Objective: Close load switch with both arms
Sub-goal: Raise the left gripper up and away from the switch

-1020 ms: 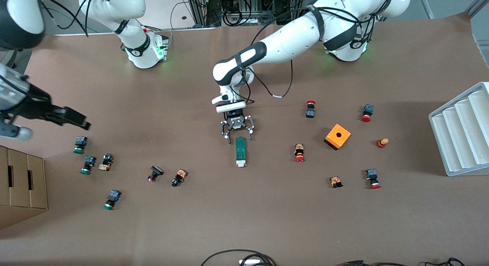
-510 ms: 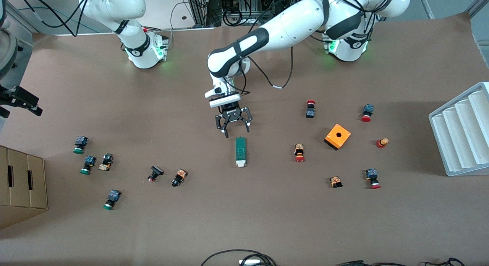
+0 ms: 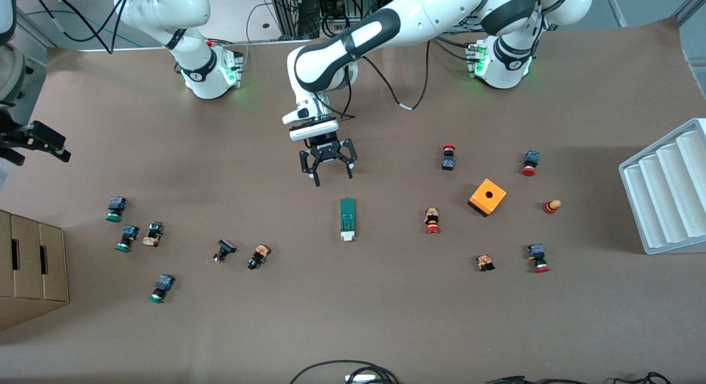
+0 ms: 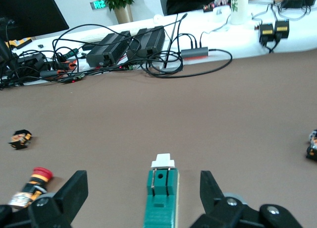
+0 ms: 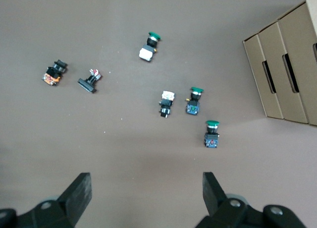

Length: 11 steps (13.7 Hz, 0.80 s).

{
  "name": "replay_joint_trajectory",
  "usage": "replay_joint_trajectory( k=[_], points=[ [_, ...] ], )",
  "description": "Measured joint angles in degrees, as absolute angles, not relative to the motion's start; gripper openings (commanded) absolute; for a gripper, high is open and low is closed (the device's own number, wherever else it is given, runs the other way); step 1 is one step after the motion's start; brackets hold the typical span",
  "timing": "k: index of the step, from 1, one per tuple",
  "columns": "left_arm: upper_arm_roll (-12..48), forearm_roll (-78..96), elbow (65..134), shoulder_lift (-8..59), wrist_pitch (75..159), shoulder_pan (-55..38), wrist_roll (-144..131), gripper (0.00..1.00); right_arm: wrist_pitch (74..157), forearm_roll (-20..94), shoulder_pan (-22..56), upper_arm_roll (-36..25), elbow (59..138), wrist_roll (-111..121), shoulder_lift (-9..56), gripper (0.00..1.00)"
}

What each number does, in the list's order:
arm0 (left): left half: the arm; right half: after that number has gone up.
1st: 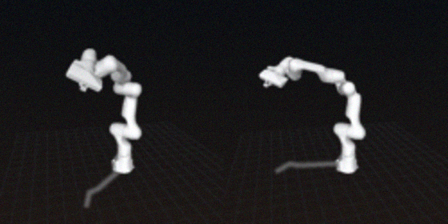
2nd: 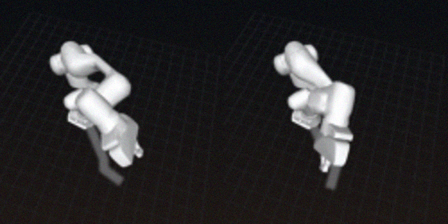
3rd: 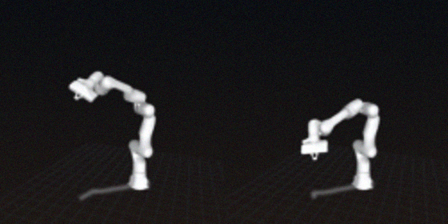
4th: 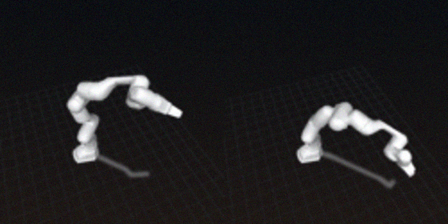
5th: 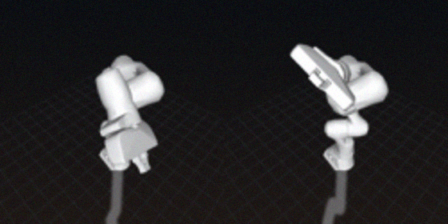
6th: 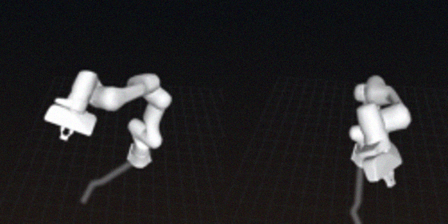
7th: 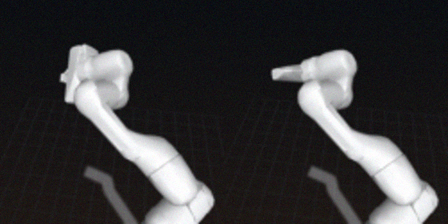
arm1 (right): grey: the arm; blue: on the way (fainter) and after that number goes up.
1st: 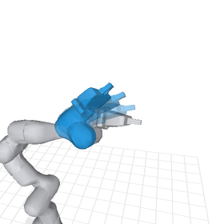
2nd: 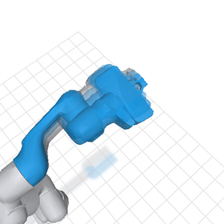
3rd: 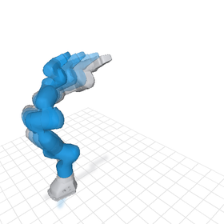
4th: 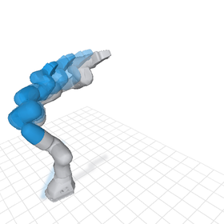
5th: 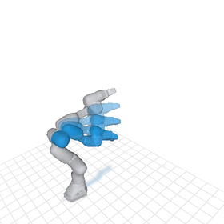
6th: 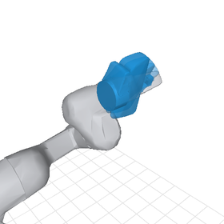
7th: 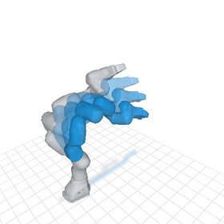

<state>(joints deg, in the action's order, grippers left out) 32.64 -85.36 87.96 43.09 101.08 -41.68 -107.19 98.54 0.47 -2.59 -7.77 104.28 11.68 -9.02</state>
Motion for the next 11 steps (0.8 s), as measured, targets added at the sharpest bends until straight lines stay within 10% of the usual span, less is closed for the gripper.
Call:
replay_joint_trajectory(
  k=[11],
  points=[
    [31.75, -60.9, 87.04, 24.21, 101.07, -38.82, -76.53, 1.0, 98.43, 0.08, 0.73, -7.76, 103.75, 12.12, -8.85, 1.0]
  ],
)
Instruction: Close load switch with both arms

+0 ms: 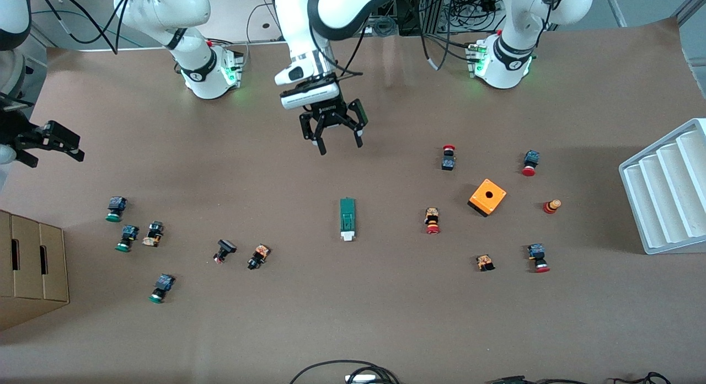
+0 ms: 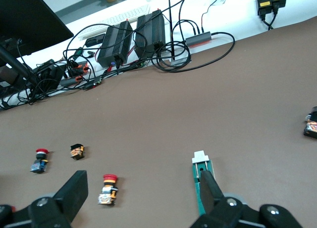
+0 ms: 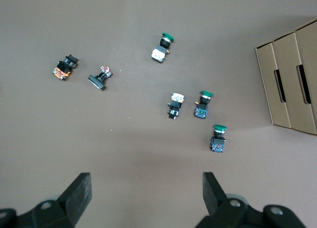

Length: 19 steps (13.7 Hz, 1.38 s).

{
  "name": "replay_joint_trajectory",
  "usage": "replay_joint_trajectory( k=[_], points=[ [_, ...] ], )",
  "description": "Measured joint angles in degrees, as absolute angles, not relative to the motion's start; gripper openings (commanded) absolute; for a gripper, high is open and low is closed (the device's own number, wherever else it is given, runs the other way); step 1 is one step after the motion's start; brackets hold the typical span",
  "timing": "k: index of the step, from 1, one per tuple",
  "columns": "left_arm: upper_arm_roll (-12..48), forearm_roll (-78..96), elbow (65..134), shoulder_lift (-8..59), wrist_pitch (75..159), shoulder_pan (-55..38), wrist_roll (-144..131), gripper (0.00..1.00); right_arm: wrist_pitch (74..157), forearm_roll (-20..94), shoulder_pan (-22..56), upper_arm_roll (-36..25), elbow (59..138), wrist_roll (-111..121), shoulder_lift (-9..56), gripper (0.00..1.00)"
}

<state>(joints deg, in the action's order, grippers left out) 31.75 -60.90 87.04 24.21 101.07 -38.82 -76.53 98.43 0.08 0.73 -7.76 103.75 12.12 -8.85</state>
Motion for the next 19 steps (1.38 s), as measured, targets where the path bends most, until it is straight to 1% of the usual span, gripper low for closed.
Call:
replay_joint_trajectory(
  k=[3, 6, 11, 17, 19],
  points=[
    [31.64, -54.88, 86.96, 17.91, 101.01, -35.61, -69.09, 1.0, 98.57, 0.06, 1.95, -8.72, 103.74, 12.13, -8.84, 1.0],
    [31.56, -51.04, 86.97, 14.3, 101.02, -32.66, -63.61, 1.0, 98.98, 0.06, 2.04, -8.78, 103.74, 12.13, -8.82, 1.0],
    [31.48, -46.4, 85.82, 12.2, 101.42, -29.66, -57.65, 1.0, 99.41, 0.06, 2.48, -8.81, 103.74, 12.13, -8.76, 1.0],
    [31.29, -38.75, 80.11, 10.48, 101.41, -24.36, -49.78, 1.0, 98.79, 0.06, 2.51, -8.89, 103.74, 12.13, -8.82, 1.0],
    [31.21, -37.46, 79.29, 9.62, 101.05, -22.51, -47.63, 1.0, 98.22, 0.05, 2.51, -8.92, 103.74, 12.13, -8.84, 1.0]
  ],
)
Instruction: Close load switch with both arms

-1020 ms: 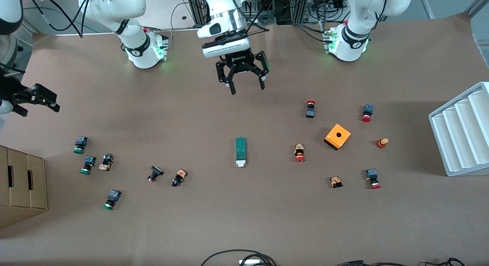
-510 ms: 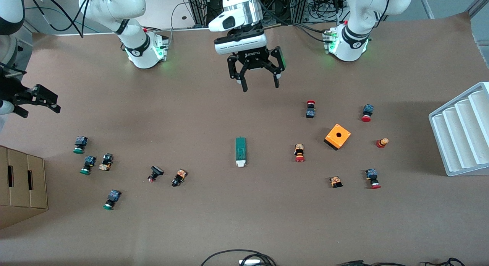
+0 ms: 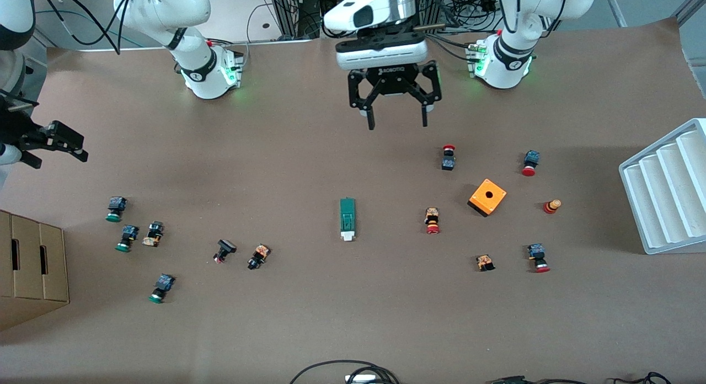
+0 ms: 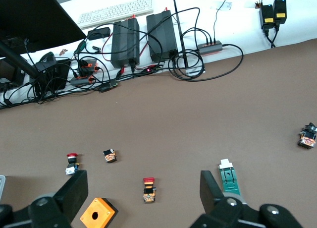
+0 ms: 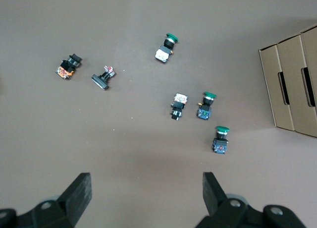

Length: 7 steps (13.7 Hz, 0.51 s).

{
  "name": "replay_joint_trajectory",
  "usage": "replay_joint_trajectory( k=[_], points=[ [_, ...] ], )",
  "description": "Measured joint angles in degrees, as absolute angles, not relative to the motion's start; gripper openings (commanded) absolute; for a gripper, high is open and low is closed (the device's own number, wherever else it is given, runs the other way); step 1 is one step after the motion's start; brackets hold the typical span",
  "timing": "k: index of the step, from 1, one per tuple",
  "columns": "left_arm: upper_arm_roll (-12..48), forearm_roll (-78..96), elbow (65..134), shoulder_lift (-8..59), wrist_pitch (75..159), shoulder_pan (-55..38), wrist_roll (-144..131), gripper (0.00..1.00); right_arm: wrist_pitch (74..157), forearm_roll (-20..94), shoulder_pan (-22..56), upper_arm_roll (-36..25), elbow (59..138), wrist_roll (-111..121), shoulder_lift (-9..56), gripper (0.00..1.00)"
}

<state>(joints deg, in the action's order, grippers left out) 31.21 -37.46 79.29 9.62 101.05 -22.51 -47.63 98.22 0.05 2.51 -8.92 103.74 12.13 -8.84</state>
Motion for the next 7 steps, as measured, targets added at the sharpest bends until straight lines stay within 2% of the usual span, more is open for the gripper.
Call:
replay_joint_trajectory(
  k=[7],
  points=[
    [31.03, -30.05, 73.02, 8.75, 94.7, -15.21, -42.07, 1.0, 98.19, 0.05, 2.52, -9.07, 103.74, 12.23, -8.84, 1.0]
  ],
)
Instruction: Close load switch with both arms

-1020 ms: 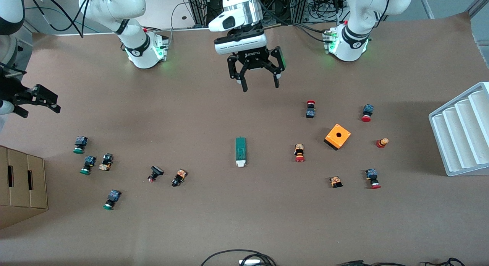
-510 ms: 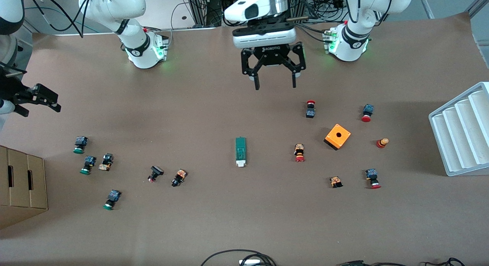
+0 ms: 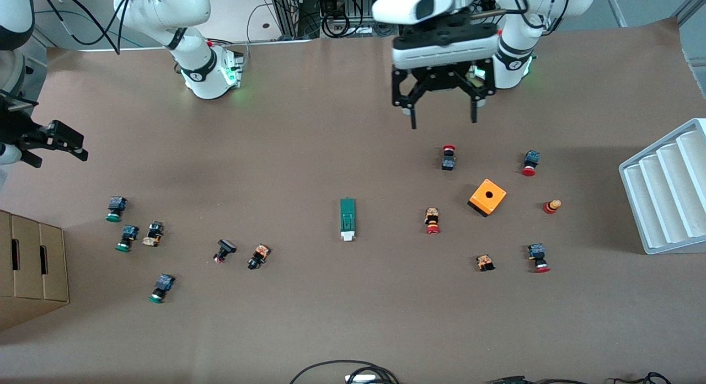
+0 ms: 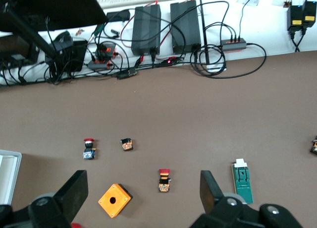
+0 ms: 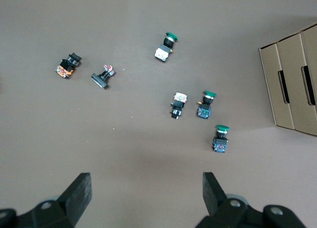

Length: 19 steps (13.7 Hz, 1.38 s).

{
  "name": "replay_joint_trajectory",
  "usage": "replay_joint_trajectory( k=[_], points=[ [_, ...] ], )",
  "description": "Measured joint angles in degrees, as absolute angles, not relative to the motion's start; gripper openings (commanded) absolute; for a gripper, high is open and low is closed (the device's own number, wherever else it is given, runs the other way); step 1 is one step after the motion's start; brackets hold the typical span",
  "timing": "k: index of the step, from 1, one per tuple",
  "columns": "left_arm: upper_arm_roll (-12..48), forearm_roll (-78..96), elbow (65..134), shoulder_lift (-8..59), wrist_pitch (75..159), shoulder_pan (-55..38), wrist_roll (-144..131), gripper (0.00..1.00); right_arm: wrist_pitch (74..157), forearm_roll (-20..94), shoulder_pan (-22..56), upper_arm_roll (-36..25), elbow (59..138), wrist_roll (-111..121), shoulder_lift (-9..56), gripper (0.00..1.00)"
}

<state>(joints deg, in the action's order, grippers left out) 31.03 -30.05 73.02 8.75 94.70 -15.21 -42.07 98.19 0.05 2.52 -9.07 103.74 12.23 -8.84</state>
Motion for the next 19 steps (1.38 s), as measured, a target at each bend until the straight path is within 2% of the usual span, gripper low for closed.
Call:
replay_joint_trajectory(
  k=[9, 19],
  points=[
    [29.67, -15.75, 72.28, 8.74, 91.07, 0.88, -30.78, 1.0, 98.14, -1.35, 2.55, -9.36, 103.73, 22.83, -9.65, 1.0],
    [9.96, -3.27, 75.19, 9.73, 88.57, 2.59, -19.99, 1.0, 98.18, -1.35, 2.68, -9.33, 103.73, 23.31, -9.74, 1.0]
  ],
)
